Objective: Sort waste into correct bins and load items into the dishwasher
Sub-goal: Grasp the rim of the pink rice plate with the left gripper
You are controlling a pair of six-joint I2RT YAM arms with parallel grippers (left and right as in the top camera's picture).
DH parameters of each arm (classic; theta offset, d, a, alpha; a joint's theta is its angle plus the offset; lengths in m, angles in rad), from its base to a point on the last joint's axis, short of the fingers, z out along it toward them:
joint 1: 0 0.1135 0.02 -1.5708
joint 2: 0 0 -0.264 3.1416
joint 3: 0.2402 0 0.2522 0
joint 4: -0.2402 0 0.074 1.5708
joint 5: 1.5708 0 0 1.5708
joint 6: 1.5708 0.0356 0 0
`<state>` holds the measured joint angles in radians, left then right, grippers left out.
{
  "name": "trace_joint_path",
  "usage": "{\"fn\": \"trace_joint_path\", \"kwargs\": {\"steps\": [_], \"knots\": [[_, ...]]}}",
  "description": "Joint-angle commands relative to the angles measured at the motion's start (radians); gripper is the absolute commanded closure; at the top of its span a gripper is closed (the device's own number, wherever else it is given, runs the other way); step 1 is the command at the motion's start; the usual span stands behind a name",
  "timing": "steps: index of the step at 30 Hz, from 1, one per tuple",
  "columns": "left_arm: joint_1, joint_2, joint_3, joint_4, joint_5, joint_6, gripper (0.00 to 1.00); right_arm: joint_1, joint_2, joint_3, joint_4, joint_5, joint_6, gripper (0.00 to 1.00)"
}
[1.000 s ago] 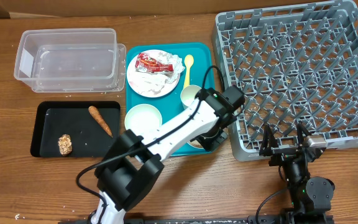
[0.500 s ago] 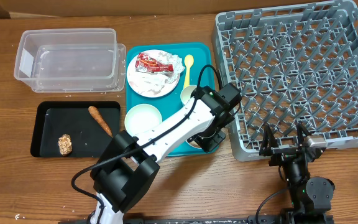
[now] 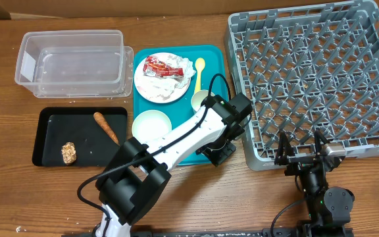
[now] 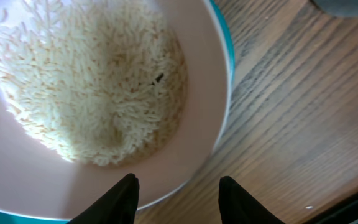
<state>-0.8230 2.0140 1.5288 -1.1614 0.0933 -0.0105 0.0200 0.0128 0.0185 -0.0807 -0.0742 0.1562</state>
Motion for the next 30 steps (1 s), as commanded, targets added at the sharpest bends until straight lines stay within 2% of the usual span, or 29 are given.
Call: {"fn": "trace_joint_path", "kwargs": {"steps": [1,10,14,16,17,19,24,30], "knots": [[-0.002,-0.026,-0.032,0.011,-0.073,0.034,0.55,-0.005,-0.010,-0.010,0.004,-0.002,0.000,0.00],[-0.002,-0.026,-0.096,0.076,-0.098,0.050,0.56,-0.005,-0.010,-0.010,0.004,-0.002,0.000,0.00],[-0.002,-0.026,-0.096,0.100,-0.105,0.048,0.61,-0.005,-0.010,-0.010,0.004,-0.002,0.000,0.00],[-0.001,-0.026,-0.095,0.105,-0.110,0.048,0.70,-0.005,-0.010,-0.010,0.004,-0.002,0.000,0.00],[-0.001,-0.026,-0.095,0.104,-0.125,0.040,0.80,-0.005,-0.010,-0.010,0.005,-0.002,0.000,0.00],[-0.001,-0.026,-0.095,0.104,-0.130,0.037,0.86,-0.005,-0.010,-0.010,0.004,-0.002,0.000,0.00],[-0.002,-0.027,-0.092,0.103,-0.125,0.028,0.94,-0.005,-0.010,-0.010,0.004,-0.002,0.000,0.00],[-0.002,-0.029,-0.064,0.085,-0.122,0.003,0.96,-0.005,-0.010,-0.010,0.004,-0.002,0.000,0.00]]}}
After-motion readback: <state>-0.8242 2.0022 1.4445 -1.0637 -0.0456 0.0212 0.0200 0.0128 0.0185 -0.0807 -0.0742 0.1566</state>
